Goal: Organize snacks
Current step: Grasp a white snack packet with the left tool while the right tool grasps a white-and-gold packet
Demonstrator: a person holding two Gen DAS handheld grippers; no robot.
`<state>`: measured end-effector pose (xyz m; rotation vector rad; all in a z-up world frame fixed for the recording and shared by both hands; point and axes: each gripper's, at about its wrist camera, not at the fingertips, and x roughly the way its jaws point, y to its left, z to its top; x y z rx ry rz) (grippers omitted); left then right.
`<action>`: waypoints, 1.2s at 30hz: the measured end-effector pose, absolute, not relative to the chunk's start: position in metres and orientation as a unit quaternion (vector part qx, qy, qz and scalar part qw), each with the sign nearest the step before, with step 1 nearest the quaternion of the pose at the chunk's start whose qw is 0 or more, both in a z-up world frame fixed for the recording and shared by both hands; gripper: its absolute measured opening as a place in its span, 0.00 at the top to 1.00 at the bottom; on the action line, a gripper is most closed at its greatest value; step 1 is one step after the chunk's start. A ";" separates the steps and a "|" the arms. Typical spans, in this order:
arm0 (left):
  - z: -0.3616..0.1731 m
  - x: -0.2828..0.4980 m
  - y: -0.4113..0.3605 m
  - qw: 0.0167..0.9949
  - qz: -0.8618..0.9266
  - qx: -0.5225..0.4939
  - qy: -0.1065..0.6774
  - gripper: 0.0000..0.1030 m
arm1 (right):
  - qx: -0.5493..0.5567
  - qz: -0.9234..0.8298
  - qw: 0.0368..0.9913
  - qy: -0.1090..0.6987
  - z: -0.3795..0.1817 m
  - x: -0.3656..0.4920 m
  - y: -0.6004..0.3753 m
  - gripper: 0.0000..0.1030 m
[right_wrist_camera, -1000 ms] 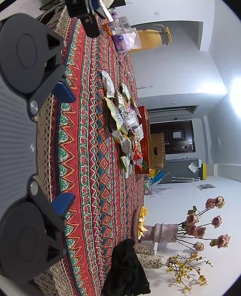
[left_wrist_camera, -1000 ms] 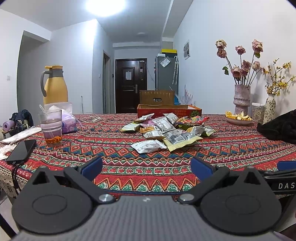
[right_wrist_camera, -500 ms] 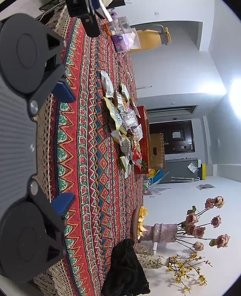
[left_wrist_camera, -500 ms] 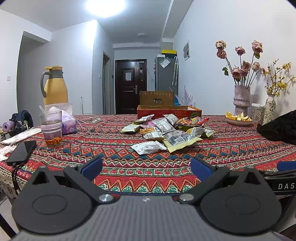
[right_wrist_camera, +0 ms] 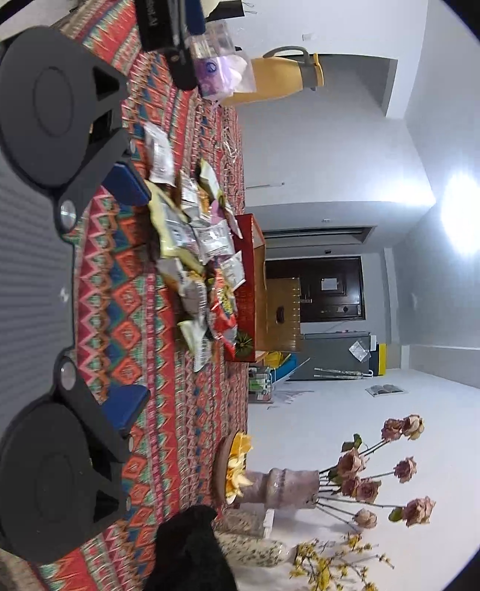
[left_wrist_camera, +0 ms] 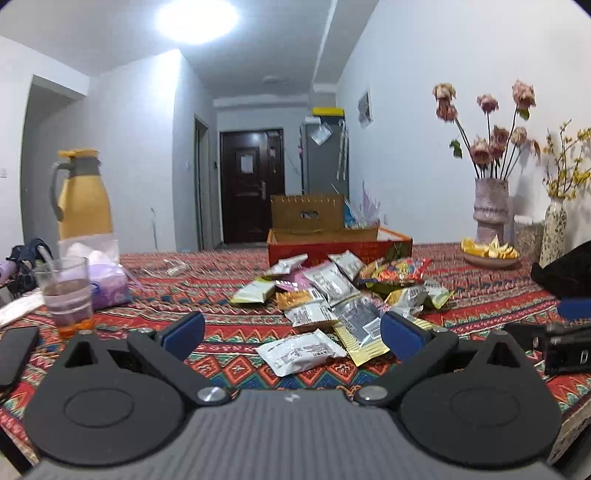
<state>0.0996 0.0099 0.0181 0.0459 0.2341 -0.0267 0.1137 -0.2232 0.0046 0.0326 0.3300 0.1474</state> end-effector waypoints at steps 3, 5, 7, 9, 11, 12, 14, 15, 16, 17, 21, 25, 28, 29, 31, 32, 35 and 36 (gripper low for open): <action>0.014 0.123 0.012 0.988 -0.024 0.030 0.149 0.01 | 0.014 0.079 0.982 0.173 0.010 0.135 -0.222 0.02; 0.010 0.138 0.014 0.984 -0.041 0.038 0.171 0.03 | 0.010 0.080 0.979 0.185 0.012 0.150 -0.220 0.10; 0.007 0.155 0.016 0.978 -0.053 0.050 0.194 0.11 | 0.007 0.081 0.976 0.200 0.013 0.167 -0.219 0.12; 0.004 0.172 0.019 0.973 -0.064 0.060 0.214 0.17 | 0.007 0.084 0.973 0.216 0.012 0.184 -0.219 0.16; 0.001 0.186 0.022 0.967 -0.084 0.070 0.232 0.17 | 0.006 0.087 0.969 0.231 0.011 0.202 -0.220 0.19; -0.001 0.194 0.022 0.963 -0.095 0.079 0.241 0.16 | 0.003 0.088 0.967 0.238 0.011 0.211 -0.220 0.19; -0.005 0.210 0.023 0.956 -0.111 0.096 0.256 0.15 | -0.003 0.089 0.964 0.252 0.010 0.229 -0.221 0.20; -0.006 0.218 0.024 0.950 -0.124 0.106 0.265 0.15 | -0.003 0.090 0.962 0.259 0.010 0.238 -0.222 0.21; -0.008 0.224 0.025 0.947 -0.134 0.113 0.270 0.15 | -0.001 0.094 0.959 0.267 0.010 0.249 -0.224 0.21; -0.009 0.231 0.026 0.943 -0.143 0.118 0.275 0.15 | 0.004 0.097 0.957 0.273 0.010 0.258 -0.224 0.21; -0.017 0.262 0.034 0.927 -0.175 0.109 0.314 0.16 | 0.003 0.107 0.952 0.285 0.009 0.293 -0.222 0.22; -0.020 0.283 0.042 0.920 -0.189 0.070 0.337 0.32 | -0.010 0.115 0.948 0.295 0.008 0.331 -0.213 0.22; -0.017 0.289 0.045 0.920 -0.183 0.060 0.341 0.42 | -0.022 0.134 0.940 0.312 0.002 0.359 -0.204 0.23; -0.016 0.291 0.045 0.920 -0.180 0.053 0.344 0.43 | -0.028 0.139 0.937 0.321 -0.001 0.367 -0.201 0.30; -0.013 0.290 0.044 0.919 -0.175 0.051 0.349 0.51 | -0.050 0.141 0.934 0.324 -0.006 0.375 -0.194 0.38; -0.012 0.288 0.044 0.919 -0.174 0.046 0.352 0.52 | -0.064 0.139 0.934 0.322 -0.007 0.375 -0.191 0.46; -0.009 0.280 0.046 0.919 -0.166 0.030 0.357 0.56 | -0.061 0.152 0.932 0.322 -0.006 0.369 -0.192 0.61; -0.007 0.275 0.046 0.919 -0.162 0.025 0.357 0.57 | -0.060 0.154 0.932 0.324 -0.006 0.365 -0.193 0.62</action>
